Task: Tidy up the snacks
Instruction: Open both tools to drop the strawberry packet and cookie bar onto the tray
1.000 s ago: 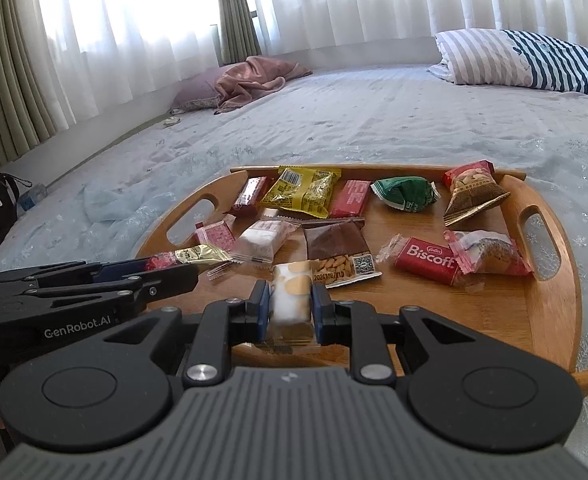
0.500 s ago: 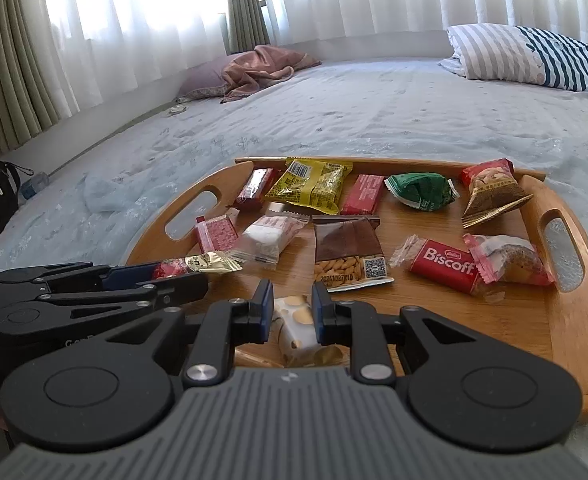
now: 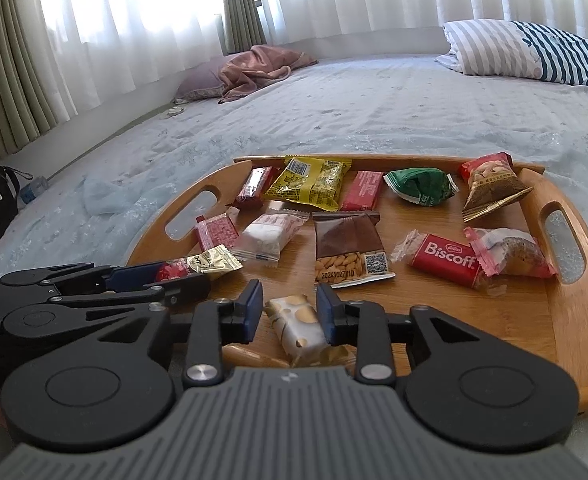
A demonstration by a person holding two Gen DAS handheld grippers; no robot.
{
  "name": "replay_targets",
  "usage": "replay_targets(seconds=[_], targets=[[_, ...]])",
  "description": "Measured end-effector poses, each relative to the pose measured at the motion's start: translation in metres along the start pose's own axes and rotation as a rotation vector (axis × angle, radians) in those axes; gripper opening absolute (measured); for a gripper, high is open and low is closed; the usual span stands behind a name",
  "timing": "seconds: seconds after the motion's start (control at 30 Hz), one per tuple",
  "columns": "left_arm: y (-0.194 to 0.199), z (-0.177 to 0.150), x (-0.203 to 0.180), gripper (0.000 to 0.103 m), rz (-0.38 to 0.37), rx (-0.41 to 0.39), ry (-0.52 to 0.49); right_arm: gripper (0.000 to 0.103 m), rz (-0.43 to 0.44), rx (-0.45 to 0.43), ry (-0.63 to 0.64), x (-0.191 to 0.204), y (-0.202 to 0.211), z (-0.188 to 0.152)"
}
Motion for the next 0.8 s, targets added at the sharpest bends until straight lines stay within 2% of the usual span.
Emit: replay_targets(seconds=[0.1,0.17,0.27,0.37,0.43,0.5,0.53,0.63,0.73,0.8], targets=[[0.001,0.001,0.000,0.048,0.007,-0.007,0.003,0.063,-0.004,-0.006,0.002,0.001,0.002,0.000],[0.001,0.002,-0.002,0.052,0.013,-0.006,-0.006,0.075,-0.011,-0.011,0.010,0.002,0.003,0.001],[0.001,0.004,-0.006,0.058,0.024,-0.007,-0.023,0.084,-0.041,-0.030,0.026,0.003,0.006,0.002],[0.004,0.006,-0.008,0.067,0.028,-0.010,-0.028,0.089,-0.058,-0.044,0.020,0.000,0.011,0.005],[0.008,0.009,-0.010,0.077,0.029,-0.025,-0.026,0.091,-0.073,-0.059,0.011,-0.003,0.016,0.007],[0.015,0.013,-0.013,0.079,0.048,-0.038,-0.049,0.094,-0.091,-0.075,0.006,-0.005,0.022,0.009],[0.019,0.015,-0.015,0.084,0.062,-0.046,-0.068,0.101,-0.103,-0.085,0.002,-0.007,0.026,0.010],[0.030,0.018,-0.023,0.097,0.105,-0.062,-0.110,0.103,-0.132,-0.114,-0.020,-0.012,0.039,0.009],[0.039,0.012,-0.034,0.103,0.103,-0.049,-0.113,0.103,-0.169,-0.120,-0.038,-0.020,0.052,0.003],[0.045,0.003,-0.042,0.103,0.101,-0.029,-0.104,0.103,-0.210,-0.110,-0.040,-0.026,0.060,-0.004]])
Point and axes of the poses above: each gripper's, at about its wrist camera, not at the fingertips, and y roughly against the way its jaws point, x to its left, z to its top, the point moved 4 cm from there along -y, roughly the way its jaws point, and after that the axes turned 9 degrees about -z, right-handed, at the moved point
